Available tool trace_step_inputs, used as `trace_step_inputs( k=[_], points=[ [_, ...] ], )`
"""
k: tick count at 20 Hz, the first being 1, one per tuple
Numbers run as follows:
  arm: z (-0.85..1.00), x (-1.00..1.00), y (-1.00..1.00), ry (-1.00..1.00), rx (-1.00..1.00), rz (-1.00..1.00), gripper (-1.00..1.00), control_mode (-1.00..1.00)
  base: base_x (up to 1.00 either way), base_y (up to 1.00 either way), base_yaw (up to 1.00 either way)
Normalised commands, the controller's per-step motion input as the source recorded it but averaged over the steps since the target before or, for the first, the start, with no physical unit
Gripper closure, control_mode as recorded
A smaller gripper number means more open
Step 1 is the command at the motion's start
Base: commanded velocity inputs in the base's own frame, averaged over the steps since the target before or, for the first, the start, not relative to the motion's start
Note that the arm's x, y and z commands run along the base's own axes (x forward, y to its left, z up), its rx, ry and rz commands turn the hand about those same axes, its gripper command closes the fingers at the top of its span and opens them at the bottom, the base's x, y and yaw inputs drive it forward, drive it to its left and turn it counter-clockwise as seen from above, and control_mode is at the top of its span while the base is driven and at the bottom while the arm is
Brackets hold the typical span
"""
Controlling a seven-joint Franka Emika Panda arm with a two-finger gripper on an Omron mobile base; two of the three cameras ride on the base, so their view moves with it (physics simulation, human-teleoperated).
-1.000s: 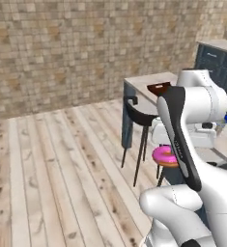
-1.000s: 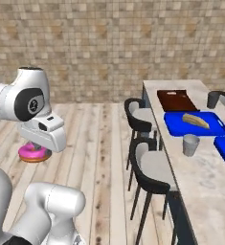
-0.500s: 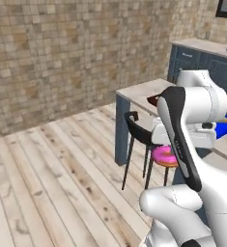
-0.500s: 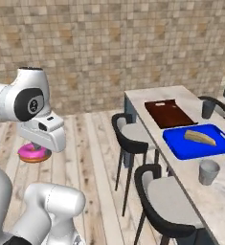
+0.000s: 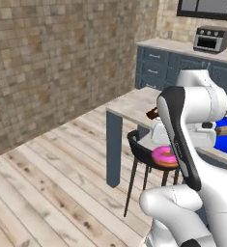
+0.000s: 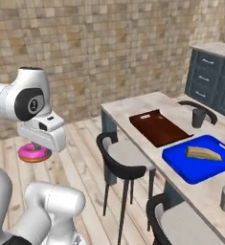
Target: Take the donuts from the fridge and place them on the empty tray on the dining counter.
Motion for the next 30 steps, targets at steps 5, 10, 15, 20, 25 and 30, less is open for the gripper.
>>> trace_step_inputs(
  k=[5, 10, 15, 20, 25, 30],
  points=[
    [0.0, 0.0, 0.0, 0.0, 0.0, 0.0, 1.0, 1.0, 0.65, 0.26, -0.46],
    [0.0, 0.0, 0.0, 0.0, 0.0, 0.0, 1.0, 1.0, 0.73, 0.08, -0.49],
    [0.0, 0.0, 0.0, 0.0, 0.0, 0.0, 1.0, 1.0, 0.57, 0.23, -0.5],
    [0.0, 0.0, 0.0, 0.0, 0.0, 0.0, 1.0, 1.0, 0.49, 0.41, -0.5],
    [0.0, 0.0, 0.0, 0.0, 0.0, 0.0, 1.0, 1.0, 0.74, 0.38, -0.46],
    [0.0, 0.0, 0.0, 0.0, 0.0, 0.0, 1.0, 1.0, 0.73, 0.36, -0.41]
  ],
)
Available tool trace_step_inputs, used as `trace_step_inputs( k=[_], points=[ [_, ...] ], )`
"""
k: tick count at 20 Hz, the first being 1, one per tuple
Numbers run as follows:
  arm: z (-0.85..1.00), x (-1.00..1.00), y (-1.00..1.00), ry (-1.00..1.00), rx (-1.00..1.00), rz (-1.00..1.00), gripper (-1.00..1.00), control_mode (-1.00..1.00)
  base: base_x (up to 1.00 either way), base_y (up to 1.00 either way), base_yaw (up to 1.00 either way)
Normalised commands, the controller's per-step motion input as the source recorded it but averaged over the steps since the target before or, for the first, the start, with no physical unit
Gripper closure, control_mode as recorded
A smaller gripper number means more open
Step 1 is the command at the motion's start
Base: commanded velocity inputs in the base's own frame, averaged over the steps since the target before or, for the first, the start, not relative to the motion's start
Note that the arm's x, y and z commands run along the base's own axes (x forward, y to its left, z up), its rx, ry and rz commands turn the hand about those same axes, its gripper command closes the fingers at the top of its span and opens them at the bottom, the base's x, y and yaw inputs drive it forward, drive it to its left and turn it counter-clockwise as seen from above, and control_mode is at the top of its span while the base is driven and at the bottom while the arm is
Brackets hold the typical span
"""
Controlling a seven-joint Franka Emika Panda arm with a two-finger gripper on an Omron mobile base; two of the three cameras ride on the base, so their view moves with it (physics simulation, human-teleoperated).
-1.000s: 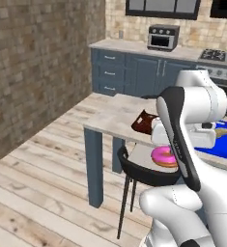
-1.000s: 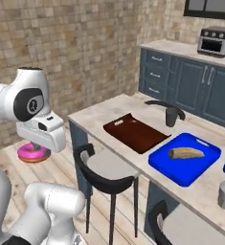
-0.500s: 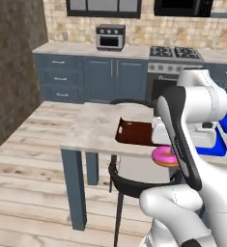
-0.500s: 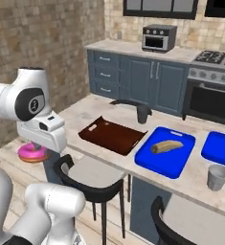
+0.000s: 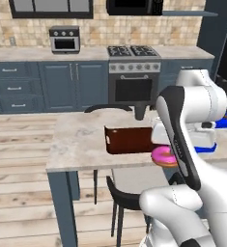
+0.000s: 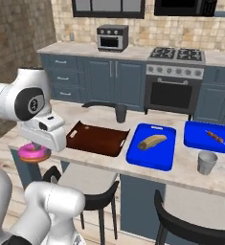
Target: Take the donuts from the fridge and place them on the empty tray on the dining counter.
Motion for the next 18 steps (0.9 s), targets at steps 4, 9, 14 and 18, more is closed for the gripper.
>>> trace_step_inputs(
  k=[4, 9, 14, 18],
  points=[
    [0.0, 0.93, 0.1, 0.03, 0.0, -0.27, 1.0, -1.0, 0.0, 0.0, 0.0],
    [-0.08, 1.0, 0.13, 0.0, 0.0, -0.1, 1.0, -1.0, 0.0, 0.0, 0.0],
    [-0.36, 0.96, 0.0, 0.0, 0.0, -0.01, 1.0, -1.0, 0.0, 0.0, 0.0],
    [-0.58, 0.76, 0.0, -0.01, 0.0, 0.0, 1.0, -1.0, 0.0, 0.0, 0.0]
  ],
)
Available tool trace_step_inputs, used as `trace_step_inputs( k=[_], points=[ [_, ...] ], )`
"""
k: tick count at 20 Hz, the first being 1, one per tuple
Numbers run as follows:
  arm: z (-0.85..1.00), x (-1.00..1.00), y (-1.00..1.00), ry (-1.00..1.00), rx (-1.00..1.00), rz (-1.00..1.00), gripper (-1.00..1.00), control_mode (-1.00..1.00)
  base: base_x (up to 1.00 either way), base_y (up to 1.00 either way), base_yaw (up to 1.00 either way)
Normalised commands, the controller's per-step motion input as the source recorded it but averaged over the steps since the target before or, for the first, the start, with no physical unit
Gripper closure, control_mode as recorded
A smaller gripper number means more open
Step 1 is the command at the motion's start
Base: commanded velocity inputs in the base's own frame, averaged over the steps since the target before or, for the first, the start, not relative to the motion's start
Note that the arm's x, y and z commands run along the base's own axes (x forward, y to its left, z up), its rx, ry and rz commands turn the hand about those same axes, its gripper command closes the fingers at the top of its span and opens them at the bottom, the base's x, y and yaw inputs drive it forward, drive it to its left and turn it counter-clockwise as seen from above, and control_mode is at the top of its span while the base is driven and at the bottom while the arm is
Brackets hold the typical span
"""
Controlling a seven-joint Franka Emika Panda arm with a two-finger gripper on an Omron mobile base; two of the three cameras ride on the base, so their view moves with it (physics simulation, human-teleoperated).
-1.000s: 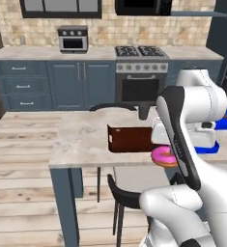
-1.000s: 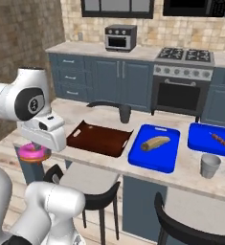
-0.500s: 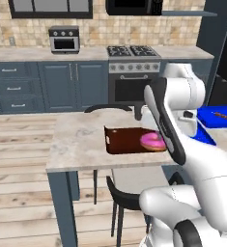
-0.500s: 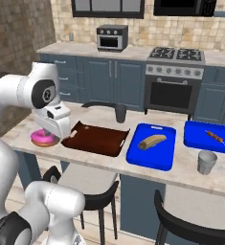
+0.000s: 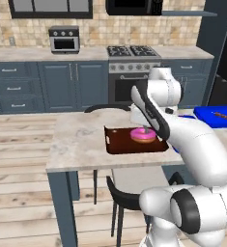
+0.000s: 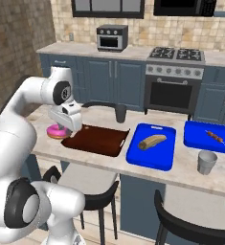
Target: Take the donuts from the fridge and place them on the empty tray on the dining counter.
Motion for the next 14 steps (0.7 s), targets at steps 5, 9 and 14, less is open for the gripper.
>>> trace_step_inputs(
  k=[5, 9, 14],
  points=[
    [-0.6, 0.59, 0.0, -0.07, 0.0, 0.0, 1.0, -1.0, 0.0, 0.0, 0.0],
    [-0.46, 0.53, 0.0, -0.08, 0.0, 0.0, 1.0, -1.0, 0.0, 0.0, 0.0],
    [-0.38, 0.68, 0.0, -0.09, 0.0, 0.0, 1.0, -1.0, 0.0, 0.0, 0.0]
  ],
)
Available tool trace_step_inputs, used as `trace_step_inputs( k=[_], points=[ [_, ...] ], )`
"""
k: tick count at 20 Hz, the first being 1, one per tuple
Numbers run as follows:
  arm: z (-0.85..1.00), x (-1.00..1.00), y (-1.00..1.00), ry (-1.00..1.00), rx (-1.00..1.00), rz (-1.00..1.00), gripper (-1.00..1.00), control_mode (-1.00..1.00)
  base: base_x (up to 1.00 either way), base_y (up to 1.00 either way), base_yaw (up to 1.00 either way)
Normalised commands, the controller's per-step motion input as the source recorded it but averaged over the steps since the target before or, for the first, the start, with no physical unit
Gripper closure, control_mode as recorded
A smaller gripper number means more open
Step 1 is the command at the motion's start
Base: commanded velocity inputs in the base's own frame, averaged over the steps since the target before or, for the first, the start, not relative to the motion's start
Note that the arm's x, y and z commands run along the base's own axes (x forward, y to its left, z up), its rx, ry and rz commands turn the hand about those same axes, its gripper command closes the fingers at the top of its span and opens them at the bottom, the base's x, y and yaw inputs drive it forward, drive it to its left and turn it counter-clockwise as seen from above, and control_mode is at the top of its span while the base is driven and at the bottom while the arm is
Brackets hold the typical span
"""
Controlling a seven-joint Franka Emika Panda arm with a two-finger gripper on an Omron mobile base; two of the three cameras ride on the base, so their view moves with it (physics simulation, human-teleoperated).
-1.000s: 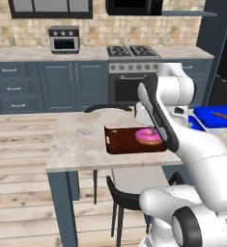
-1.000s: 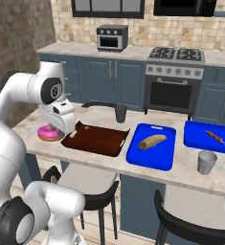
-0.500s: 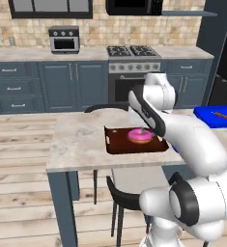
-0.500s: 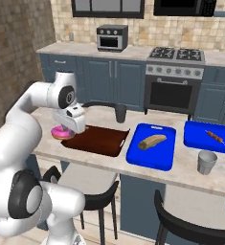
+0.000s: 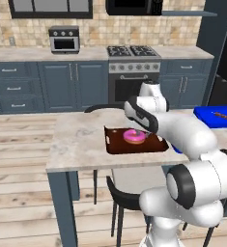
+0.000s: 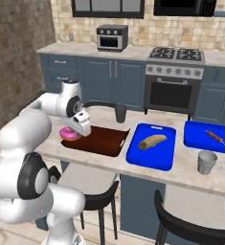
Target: Take the donuts from the fridge and place them on the empty tray on the dining counter.
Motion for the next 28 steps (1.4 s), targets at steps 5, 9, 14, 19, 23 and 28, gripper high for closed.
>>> trace_step_inputs(
  k=[5, 9, 14, 19, 23, 28],
  points=[
    [-0.31, 0.62, 0.0, -0.08, 0.0, 0.0, 1.0, -1.0, 0.0, 0.0, 0.0],
    [-0.29, 0.67, 0.0, -0.02, 0.0, 0.01, 1.0, -1.0, 0.0, 0.0, 0.0],
    [-0.24, 0.55, 0.0, 0.0, 0.0, 0.02, 1.0, -1.0, 0.0, 0.0, 0.0],
    [-0.37, 0.42, 0.07, 0.0, 0.0, 0.03, 1.0, -1.0, 0.0, 0.0, 0.0],
    [-0.49, 0.45, 0.12, 0.0, 0.0, 0.03, 1.0, -1.0, 0.0, 0.0, 0.0],
    [-0.38, 0.32, 0.01, 0.0, 0.0, 0.03, 1.0, -1.0, 0.0, 0.0, 0.0]
  ],
)
